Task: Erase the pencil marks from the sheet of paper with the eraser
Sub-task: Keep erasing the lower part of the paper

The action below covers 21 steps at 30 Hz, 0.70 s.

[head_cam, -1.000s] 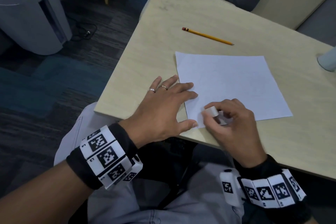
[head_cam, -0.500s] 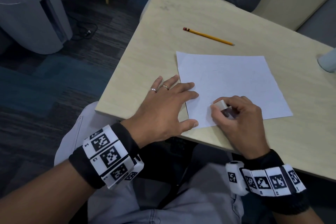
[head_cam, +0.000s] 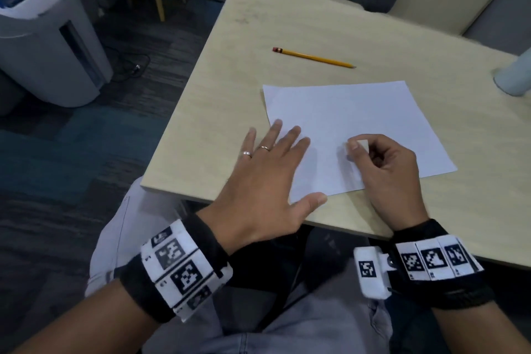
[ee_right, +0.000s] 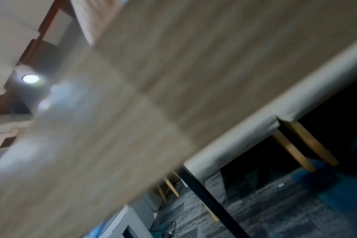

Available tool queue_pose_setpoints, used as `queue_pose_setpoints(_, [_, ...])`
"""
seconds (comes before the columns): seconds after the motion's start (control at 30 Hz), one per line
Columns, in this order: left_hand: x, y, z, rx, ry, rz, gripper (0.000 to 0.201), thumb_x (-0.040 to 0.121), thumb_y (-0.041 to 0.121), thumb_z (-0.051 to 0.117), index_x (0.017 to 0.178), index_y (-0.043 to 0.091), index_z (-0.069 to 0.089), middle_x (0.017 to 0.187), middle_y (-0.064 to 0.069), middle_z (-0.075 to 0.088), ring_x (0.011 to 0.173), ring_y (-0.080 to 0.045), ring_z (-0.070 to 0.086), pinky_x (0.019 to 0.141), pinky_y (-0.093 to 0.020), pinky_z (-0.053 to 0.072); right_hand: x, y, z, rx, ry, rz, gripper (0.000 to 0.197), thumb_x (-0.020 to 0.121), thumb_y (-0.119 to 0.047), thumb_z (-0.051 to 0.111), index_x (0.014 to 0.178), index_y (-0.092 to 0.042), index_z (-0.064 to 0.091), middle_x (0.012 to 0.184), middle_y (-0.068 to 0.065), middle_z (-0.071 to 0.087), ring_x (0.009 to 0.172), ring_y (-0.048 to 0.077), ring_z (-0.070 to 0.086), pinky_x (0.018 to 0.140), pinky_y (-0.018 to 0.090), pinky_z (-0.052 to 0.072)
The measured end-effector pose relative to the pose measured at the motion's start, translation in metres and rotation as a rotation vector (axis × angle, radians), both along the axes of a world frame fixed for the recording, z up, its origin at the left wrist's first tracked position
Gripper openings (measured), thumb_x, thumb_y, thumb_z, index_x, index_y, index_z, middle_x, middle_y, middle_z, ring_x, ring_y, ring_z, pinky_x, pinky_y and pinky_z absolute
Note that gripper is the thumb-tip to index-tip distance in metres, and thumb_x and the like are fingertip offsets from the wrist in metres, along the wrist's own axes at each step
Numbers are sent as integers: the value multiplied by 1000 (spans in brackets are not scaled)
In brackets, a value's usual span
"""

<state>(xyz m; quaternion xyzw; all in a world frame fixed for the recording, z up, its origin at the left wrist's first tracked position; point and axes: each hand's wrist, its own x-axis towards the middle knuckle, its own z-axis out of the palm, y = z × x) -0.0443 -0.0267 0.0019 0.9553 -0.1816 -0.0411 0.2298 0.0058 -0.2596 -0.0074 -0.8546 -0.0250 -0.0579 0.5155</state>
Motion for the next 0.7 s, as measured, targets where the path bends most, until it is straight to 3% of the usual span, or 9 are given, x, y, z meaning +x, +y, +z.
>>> queue_pose_setpoints(0.1, [-18,-49,5,67,-93,-164,103,98,80,31,168,10,2,176,-7,-10,161,-22,-18,131,-50,-4,4,-1,-5,9,-16,-36,13,106,-25,68,99,-19,77,78,4,73,66,9,60,65,23,50])
queue_pose_setpoints(0.17, [-21,-71,2,95,-37,-199,109,97,84,28,167,8,-8,175,-8,-16,160,-23,-21,131,-48,-3,7,-6,-4,23,-20,-78,13,106,-24,68,98,-18,77,78,-5,74,65,3,64,65,18,50])
queue_pose_setpoints(0.23, [-15,-75,-4,165,10,-201,109,95,86,23,166,11,-13,174,-5,-19,160,-24,-24,130,-50,-5,8,-11,-3,-2,-21,-88,14,106,-24,68,97,-18,76,76,-10,72,64,-1,63,64,13,48])
queue_pose_setpoints(0.3, [-9,-70,-8,257,-21,-243,102,95,86,19,168,19,-9,175,0,-17,160,-26,-23,129,-52,-7,9,-14,-4,-26,-24,-86,14,106,-27,68,97,-19,76,71,-15,69,62,-1,61,63,11,46])
queue_pose_setpoints(0.4, [-4,-52,-9,336,-29,-176,90,97,83,9,168,30,-5,175,4,-15,160,-27,-21,128,-55,-11,10,-14,-7,-67,-21,-93,14,105,-32,69,97,-22,76,75,-13,69,64,1,58,63,13,44])
queue_pose_setpoints(0.5, [-3,-37,-4,447,52,124,96,96,82,-2,167,18,-15,173,-5,-24,159,-35,-22,126,-58,-15,11,-11,-10,-72,-24,-125,14,104,-31,69,96,-22,75,75,-12,66,64,1,56,63,14,42])
queue_pose_setpoints(0.57, [-5,-43,1,396,102,215,102,94,83,-3,165,11,-17,170,-12,-30,158,-37,-25,125,-58,-17,11,-8,-11,-99,-36,-140,14,104,-31,69,95,-21,74,76,-10,68,66,1,58,64,15,43])
queue_pose_setpoints(0.63, [-12,-57,1,299,57,81,99,97,83,4,166,14,-15,171,-8,-31,158,-34,-28,126,-58,-14,11,-6,-12,-116,-47,-152,15,104,-31,69,94,-20,73,78,-8,71,68,2,62,67,19,47])
queue_pose_setpoints(0.7, [-18,-67,-4,251,-6,-102,92,100,80,12,168,22,-7,174,1,-21,159,-27,-26,128,-56,-9,11,-7,-11,-107,-50,-149,14,104,-29,69,94,-20,74,79,-9,73,69,2,66,66,18,50])
